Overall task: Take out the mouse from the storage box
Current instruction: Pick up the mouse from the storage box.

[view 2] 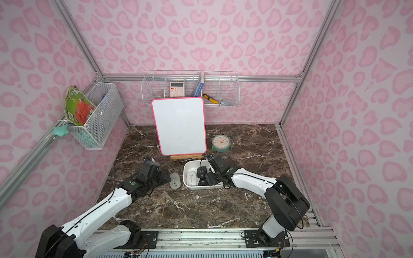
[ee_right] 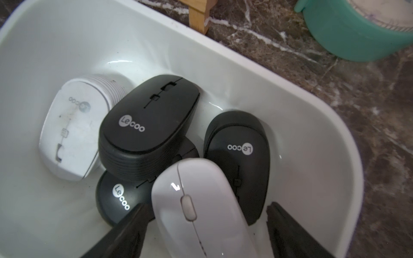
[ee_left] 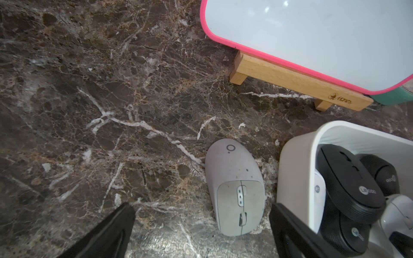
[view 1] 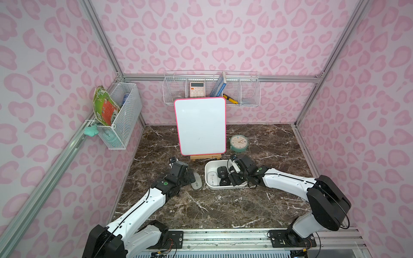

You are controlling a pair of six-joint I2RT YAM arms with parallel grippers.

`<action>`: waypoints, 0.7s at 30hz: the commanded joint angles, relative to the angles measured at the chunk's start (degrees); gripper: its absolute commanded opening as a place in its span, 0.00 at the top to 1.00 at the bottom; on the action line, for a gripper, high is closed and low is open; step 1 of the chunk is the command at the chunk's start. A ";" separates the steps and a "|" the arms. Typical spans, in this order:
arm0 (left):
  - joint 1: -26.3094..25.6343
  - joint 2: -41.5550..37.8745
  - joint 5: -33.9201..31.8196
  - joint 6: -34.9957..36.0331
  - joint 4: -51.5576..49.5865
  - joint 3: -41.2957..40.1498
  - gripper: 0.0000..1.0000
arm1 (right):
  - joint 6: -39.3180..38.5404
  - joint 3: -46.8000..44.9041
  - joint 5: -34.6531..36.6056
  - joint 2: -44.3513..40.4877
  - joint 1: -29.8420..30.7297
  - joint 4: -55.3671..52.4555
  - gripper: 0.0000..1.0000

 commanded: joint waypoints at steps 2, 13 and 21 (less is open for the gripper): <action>0.03 0.68 0.15 -0.73 0.56 -0.04 0.01 | -0.60 0.81 -0.67 0.65 0.03 -1.76 0.10; 0.04 1.71 0.44 -0.76 -0.12 1.62 0.01 | 0.37 2.26 1.70 4.33 -0.06 -2.73 0.13; 0.12 0.77 0.65 -1.04 -0.07 1.09 0.01 | 1.67 4.07 1.84 4.92 -0.28 -2.32 0.31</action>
